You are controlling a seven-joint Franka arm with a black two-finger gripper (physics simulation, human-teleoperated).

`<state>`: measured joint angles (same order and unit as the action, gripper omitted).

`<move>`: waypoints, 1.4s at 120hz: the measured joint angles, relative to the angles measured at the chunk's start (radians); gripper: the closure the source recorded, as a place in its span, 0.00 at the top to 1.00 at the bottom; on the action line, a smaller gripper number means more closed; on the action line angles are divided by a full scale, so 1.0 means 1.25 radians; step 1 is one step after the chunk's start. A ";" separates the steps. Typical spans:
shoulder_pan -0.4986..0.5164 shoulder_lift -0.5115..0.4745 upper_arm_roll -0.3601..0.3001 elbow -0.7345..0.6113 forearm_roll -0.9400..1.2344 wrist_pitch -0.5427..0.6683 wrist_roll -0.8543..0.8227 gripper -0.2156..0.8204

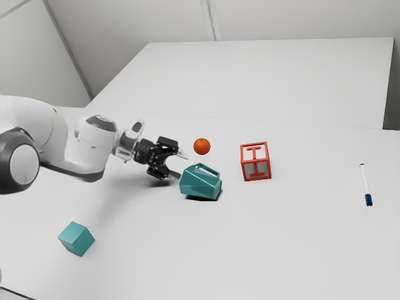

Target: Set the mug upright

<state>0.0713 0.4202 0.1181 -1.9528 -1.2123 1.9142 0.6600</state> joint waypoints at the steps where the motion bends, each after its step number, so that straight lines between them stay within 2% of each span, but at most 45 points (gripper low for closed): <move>1: -0.001 -0.001 0.000 -0.001 -0.001 0.000 0.002 0.77; 52: -0.048 0.003 -0.005 -0.039 -0.129 0.001 0.067 0.77; 61: -0.054 0.001 -0.006 -0.054 -0.151 0.001 0.076 0.68; 80: -0.055 -0.004 -0.006 -0.066 -0.177 0.002 0.094 0.32; 96: -0.054 -0.006 -0.005 -0.067 -0.184 0.002 0.105 0.16; 109: -0.053 -0.007 -0.006 -0.067 -0.187 0.002 0.113 0.11; 126: -0.054 -0.014 -0.005 -0.066 -0.186 0.003 0.120 0.08; 140: -0.061 -0.052 -0.004 -0.066 -0.175 0.007 0.123 0.06; 152: -0.062 -0.118 -0.001 -0.059 -0.078 0.012 0.115 0.05; 168: -0.063 -0.166 0.002 -0.041 0.159 0.036 0.096 0.04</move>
<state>-0.0072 0.2128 0.1207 -2.0037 -1.0137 1.9597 0.7806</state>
